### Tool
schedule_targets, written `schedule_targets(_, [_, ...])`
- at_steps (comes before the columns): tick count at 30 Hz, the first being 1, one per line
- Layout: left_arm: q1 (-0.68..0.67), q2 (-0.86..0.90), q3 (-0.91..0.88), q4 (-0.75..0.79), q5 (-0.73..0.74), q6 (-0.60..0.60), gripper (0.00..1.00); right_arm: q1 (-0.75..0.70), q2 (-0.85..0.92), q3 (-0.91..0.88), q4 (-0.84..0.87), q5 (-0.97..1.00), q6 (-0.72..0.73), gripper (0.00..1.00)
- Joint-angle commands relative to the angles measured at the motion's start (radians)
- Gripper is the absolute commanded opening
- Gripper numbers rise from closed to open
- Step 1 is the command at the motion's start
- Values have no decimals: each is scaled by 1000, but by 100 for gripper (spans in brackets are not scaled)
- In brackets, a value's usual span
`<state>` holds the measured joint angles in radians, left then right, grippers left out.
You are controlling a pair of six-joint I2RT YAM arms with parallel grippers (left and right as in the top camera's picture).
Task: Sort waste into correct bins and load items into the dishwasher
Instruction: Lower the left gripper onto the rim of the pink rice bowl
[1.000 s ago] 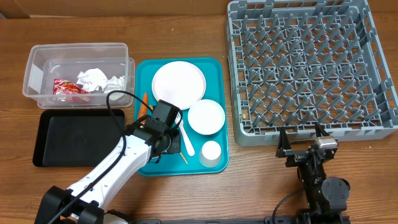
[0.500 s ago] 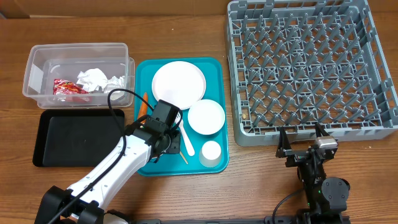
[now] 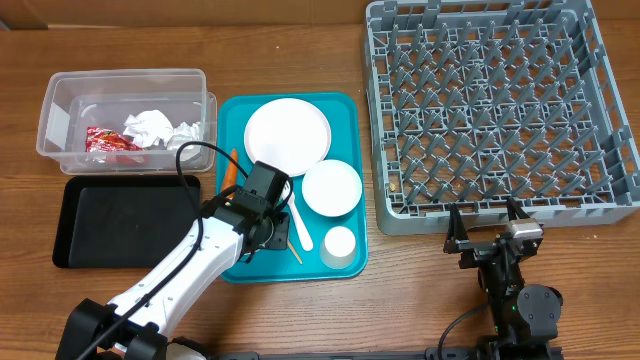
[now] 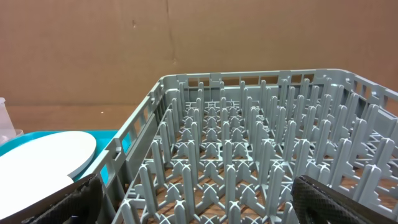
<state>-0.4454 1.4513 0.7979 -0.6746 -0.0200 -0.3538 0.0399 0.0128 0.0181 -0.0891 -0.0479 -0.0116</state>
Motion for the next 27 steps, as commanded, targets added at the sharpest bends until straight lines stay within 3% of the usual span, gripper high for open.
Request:
schedule_targets(1, [-2, 2, -10, -9, -14, 63, 33, -2, -10, -10, 8, 1, -4, 100])
schedule_targets(7, [-2, 2, -10, -33, -13, 70, 31, -2, -10, -10, 8, 1, -4, 100])
schedule_targets(16, [-2, 2, -10, -71, -13, 70, 37, -2, -10, -10, 8, 1, -4, 100])
schedule_targets(20, [-2, 2, -10, -77, -13, 70, 32, -2, -10, -10, 8, 1, -4, 100])
schedule_targets(27, [-2, 2, -10, -80, -13, 70, 33, -2, -10, -10, 8, 1, -4, 100])
